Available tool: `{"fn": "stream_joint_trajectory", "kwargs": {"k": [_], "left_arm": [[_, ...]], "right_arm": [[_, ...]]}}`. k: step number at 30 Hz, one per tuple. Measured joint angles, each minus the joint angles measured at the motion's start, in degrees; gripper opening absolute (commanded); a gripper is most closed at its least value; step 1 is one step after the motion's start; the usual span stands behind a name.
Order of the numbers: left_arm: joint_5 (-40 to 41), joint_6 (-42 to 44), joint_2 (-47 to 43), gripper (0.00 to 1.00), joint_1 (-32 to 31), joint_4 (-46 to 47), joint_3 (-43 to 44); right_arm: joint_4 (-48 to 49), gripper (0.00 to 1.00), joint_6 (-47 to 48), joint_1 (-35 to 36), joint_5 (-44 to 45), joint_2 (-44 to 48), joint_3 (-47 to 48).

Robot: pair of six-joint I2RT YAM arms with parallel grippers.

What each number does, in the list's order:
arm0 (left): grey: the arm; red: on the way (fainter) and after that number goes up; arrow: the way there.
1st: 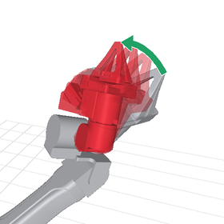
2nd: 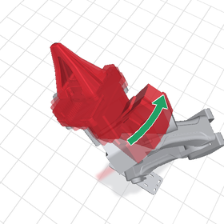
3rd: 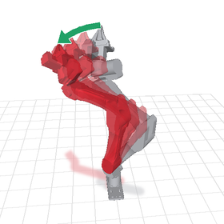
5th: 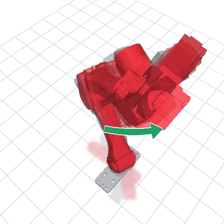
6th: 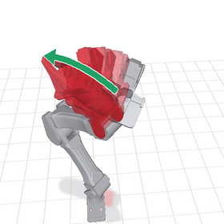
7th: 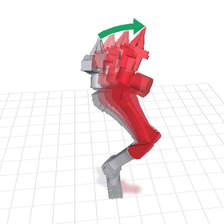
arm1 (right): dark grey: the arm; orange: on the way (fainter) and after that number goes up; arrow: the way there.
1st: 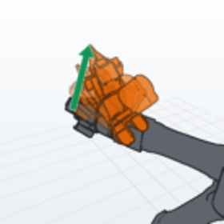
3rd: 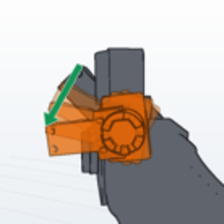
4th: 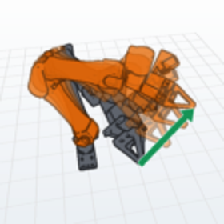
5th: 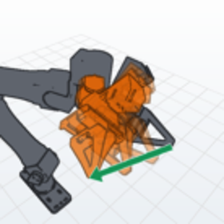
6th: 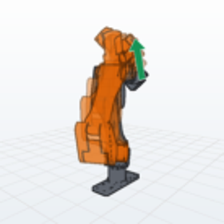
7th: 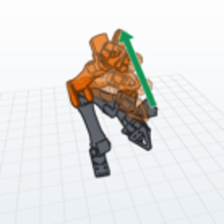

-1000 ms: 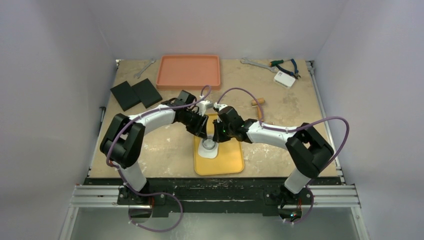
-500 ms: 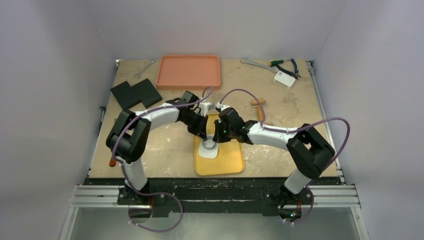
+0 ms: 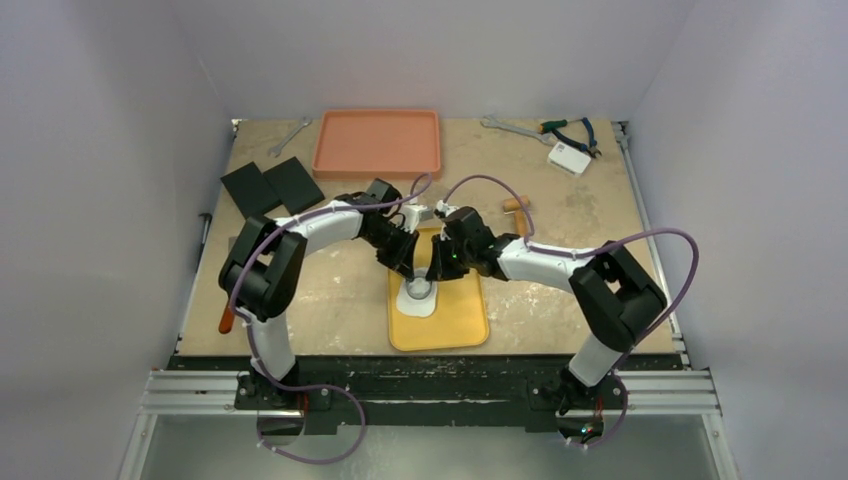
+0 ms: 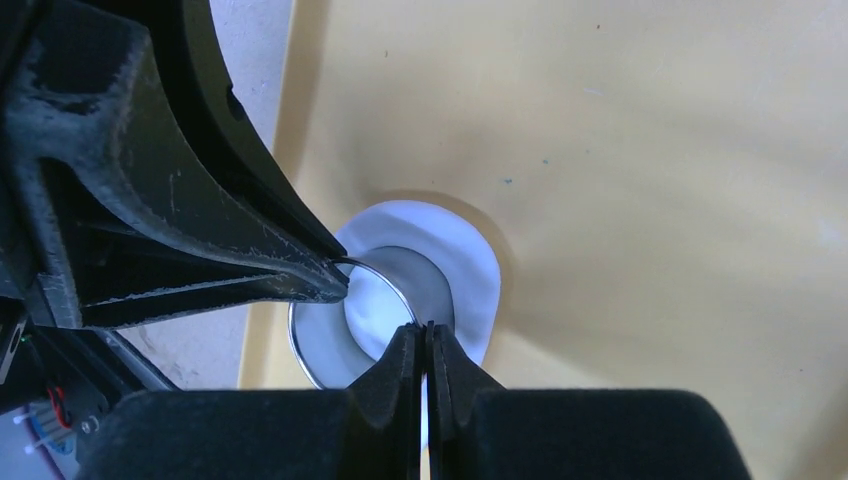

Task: Roll out the dumpling wrappers from the dough
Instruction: Press the dumpling wrapper on the work surface.

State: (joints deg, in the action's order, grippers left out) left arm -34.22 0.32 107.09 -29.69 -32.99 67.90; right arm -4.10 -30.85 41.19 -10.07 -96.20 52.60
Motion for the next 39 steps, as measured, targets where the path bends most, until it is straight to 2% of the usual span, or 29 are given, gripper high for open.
{"fn": "stream_joint_trajectory", "kwargs": {"k": [3, 11, 23, 26, 33, 39], "left_arm": [[-0.07, 0.31, 0.63, 0.0, 0.0, -0.72, 1.01], [0.76, 0.68, 3.5, 0.0, 0.22, -5.27, 5.49], [4.22, 6.43, -0.66, 0.0, 0.02, -2.86, 1.62], [4.31, 6.34, 0.04, 0.0, 0.11, -2.58, 2.36], [2.86, 5.7, 4.81, 0.0, 1.05, -7.98, 8.52], [3.06, 5.75, 4.39, 0.0, 0.98, -7.85, 8.11]], "right_arm": [[1.53, 0.0, -0.46, -0.11, -0.2, 0.59, -1.66], [14.19, 0.0, -6.75, 2.86, 4.2, 4.79, -11.02], [8.04, 0.0, -1.31, -1.88, -3.56, -2.84, -0.83], [10.08, 0.0, -1.81, -0.83, -2.36, -1.84, -2.75], [19.08, 0.0, -7.39, 3.96, 6.34, 2.23, -10.43], [16.72, 0.0, -7.13, 3.3, 7.04, 1.7, -8.44]]}}
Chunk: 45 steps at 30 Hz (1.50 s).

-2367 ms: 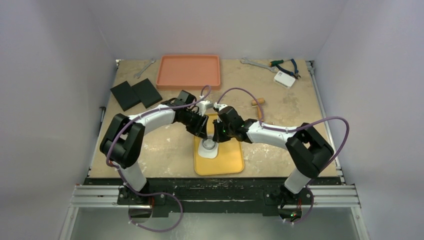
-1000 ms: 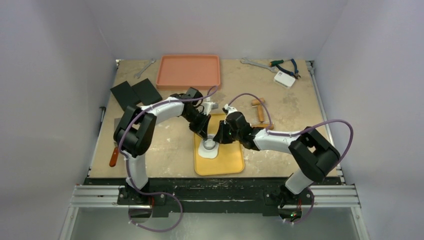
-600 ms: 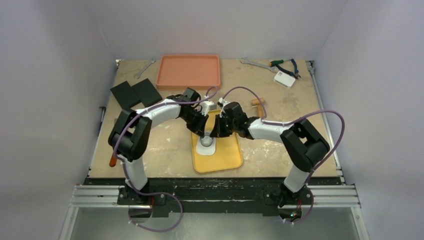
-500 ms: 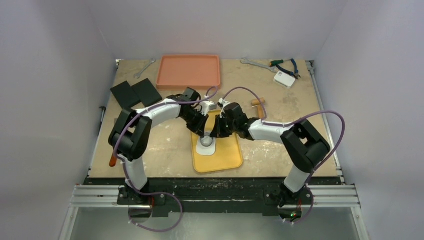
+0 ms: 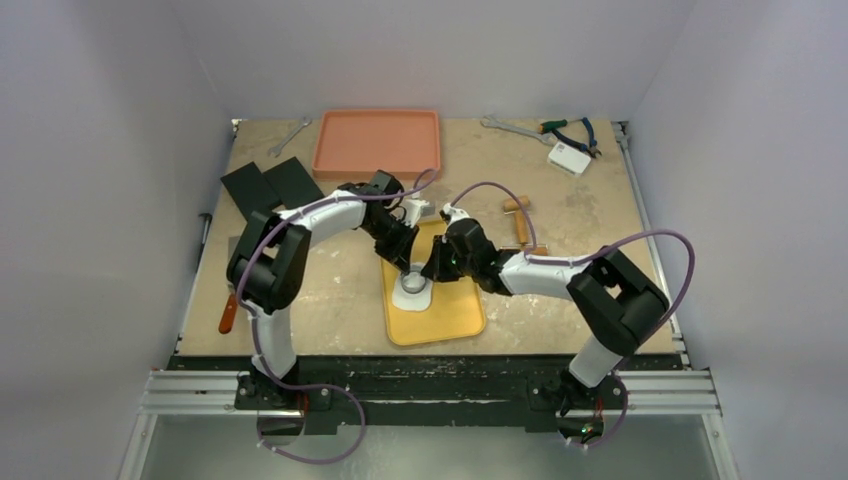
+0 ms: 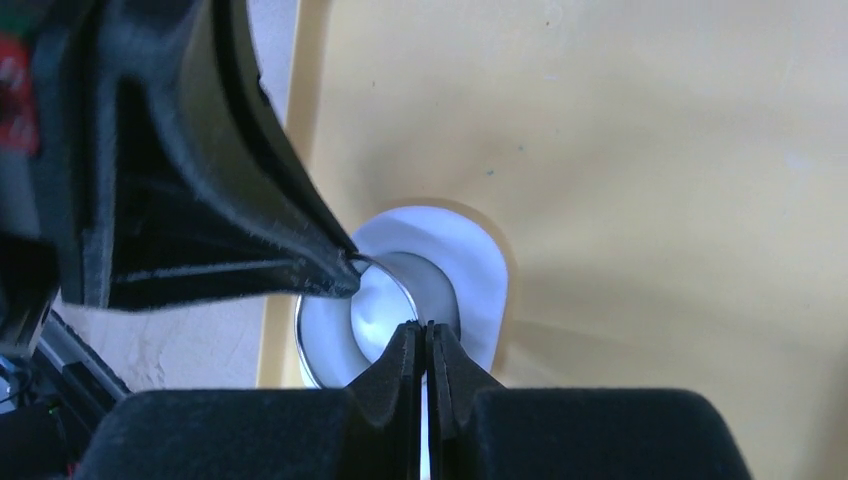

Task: Roll out the dumpling wrappers from the dough
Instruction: Press the dumpling wrapper on the work surface.

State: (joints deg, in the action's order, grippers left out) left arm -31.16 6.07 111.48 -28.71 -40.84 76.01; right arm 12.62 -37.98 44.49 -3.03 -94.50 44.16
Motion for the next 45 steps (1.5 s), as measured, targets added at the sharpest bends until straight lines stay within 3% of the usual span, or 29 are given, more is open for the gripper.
{"fn": "stream_joint_trajectory", "kwargs": {"k": [8, 20, 32, 45], "left_arm": [[2.97, 1.14, -5.35, 0.0, -1.57, 6.69, -6.75], [4.72, 1.09, -2.12, 0.0, -1.68, 3.15, -1.84], [6.95, 7.19, -6.14, 0.0, -4.17, 5.88, -6.36], [3.78, 10.45, -3.02, 0.0, -3.34, 3.58, -2.64]], "right_arm": [[-8.66, 0.0, 6.19, -4.17, -7.34, -4.48, 7.96], [2.12, 0.0, 1.46, 0.11, -1.01, -0.7, -0.48], [-6.08, 0.0, 6.1, -4.39, -8.74, -4.61, 6.91], [-1.49, 0.0, -1.75, 0.26, -0.66, 0.46, -0.22]]}}
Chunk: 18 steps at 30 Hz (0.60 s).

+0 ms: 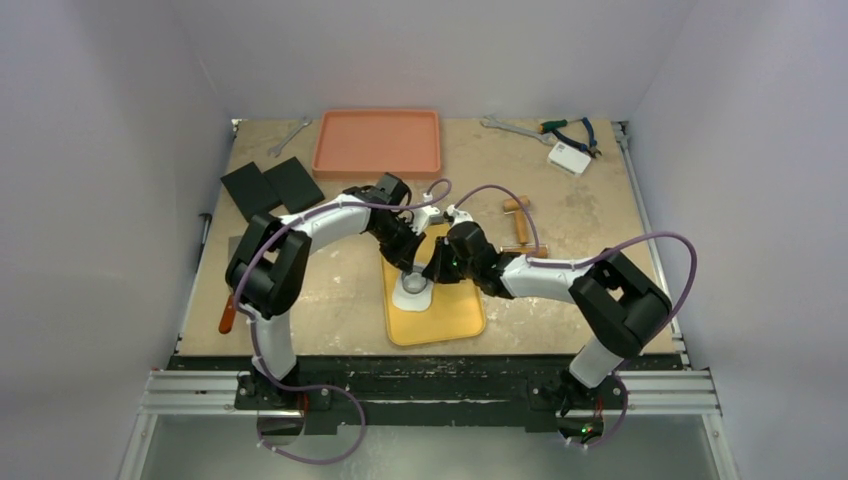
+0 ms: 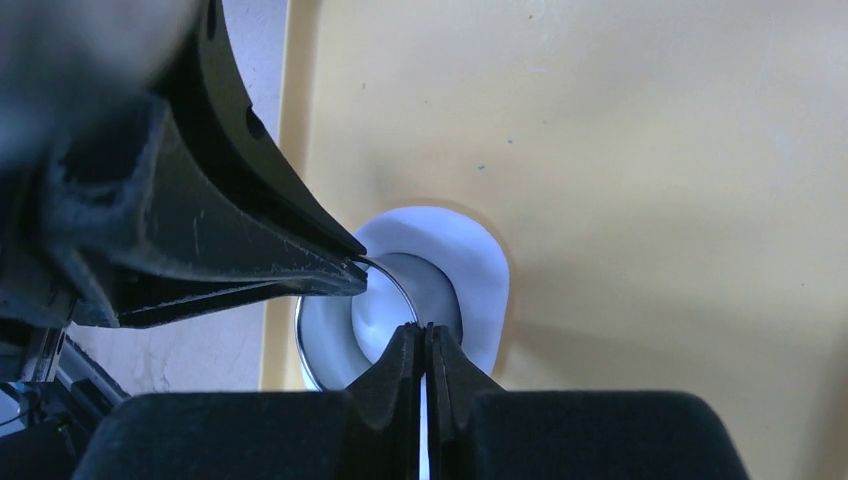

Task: Roll out the dumpling wrappers from the dough
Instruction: Press the dumpling wrapper on the work surface.

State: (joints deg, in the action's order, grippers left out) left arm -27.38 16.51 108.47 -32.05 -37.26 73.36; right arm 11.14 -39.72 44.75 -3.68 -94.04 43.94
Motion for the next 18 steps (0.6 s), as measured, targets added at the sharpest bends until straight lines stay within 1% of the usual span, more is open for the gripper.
{"fn": "stream_joint_trajectory", "kwargs": {"k": [5, 8, 12, 14, 18], "left_arm": [[-1.77, -1.16, 1.05, 0.0, 1.14, -1.18, 1.05], [-1.7, -1.97, 0.85, 0.0, 1.51, -1.22, 0.83], [1.14, -0.87, -2.12, 0.0, -0.11, 0.52, -2.23], [2.36, -1.01, -3.21, 0.0, -0.87, 1.88, -3.56], [2.32, -0.42, -3.37, 0.0, -0.96, 2.56, -3.89]], "right_arm": [[-1.36, 0.0, 0.26, 0.24, 1.14, -0.24, 1.07], [-2.75, 0.0, 2.03, -1.73, -1.07, -2.14, 3.45], [-5.84, 0.0, 5.57, -3.58, -5.27, -4.52, 7.21], [-6.69, 0.0, 6.32, -3.69, -5.57, -4.63, 7.65], [-5.97, 0.0, 5.99, -2.82, -4.9, -4.0, 6.67]]}}
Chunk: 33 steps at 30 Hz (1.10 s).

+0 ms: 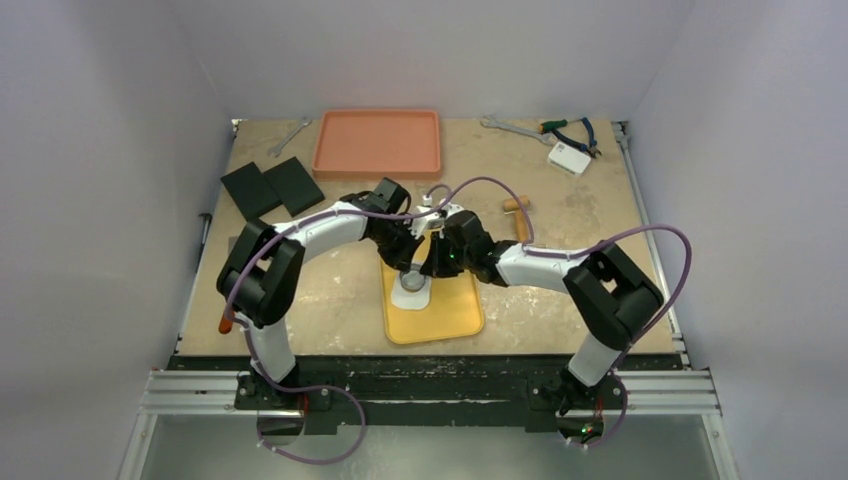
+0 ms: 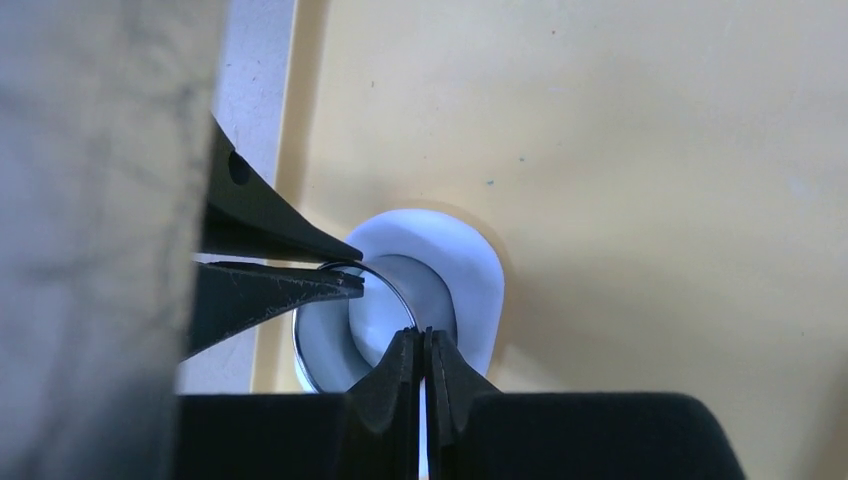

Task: Roll out the dumpling wrappers from the dough
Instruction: Press the dumpling wrapper on the work surface.

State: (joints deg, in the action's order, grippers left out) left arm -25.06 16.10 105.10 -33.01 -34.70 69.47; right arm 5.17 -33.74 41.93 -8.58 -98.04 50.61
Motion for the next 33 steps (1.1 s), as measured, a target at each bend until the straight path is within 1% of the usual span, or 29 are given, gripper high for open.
{"fn": "stream_joint_trajectory", "kwargs": {"k": [4, 7, 11, 14, 17, 23, 33], "left_arm": [[-1.11, 1.09, 0.7, 0.0, -0.33, 0.04, 0.61], [-2.93, 1.29, 2.34, 0.0, -0.35, -2.12, 2.67], [-4.81, 2.43, 3.08, 0.0, -0.37, -4.48, 3.65], [-5.73, 3.02, 2.43, 0.0, -0.37, -4.59, 2.51], [-5.31, 2.6, 0.98, 0.0, -0.37, -2.82, 0.48], [-2.99, -1.31, 0.52, 0.0, 0.55, -0.13, -0.07], [-3.28, -3.08, 0.22, 0.0, 0.9, 1.49, -0.61]], "right_arm": [[1.68, 0.0, -4.42, 2.64, 4.02, 3.17, -3.96], [2.97, 0.0, -7.56, 4.0, 6.47, 5.42, -6.86], [3.04, 0.0, -8.72, 4.63, 7.26, 6.43, -7.89], [2.36, 0.0, -8.04, 4.66, 6.91, 6.45, -7.54], [1.07, 0.0, -6.03, 3.91, 5.55, 5.35, -5.9], [-2.05, 0.0, -2.56, 1.36, 1.49, 2.1, -1.36], [-2.27, 0.0, -0.79, 0.9, 1.57, 2.1, -1.09]]}}
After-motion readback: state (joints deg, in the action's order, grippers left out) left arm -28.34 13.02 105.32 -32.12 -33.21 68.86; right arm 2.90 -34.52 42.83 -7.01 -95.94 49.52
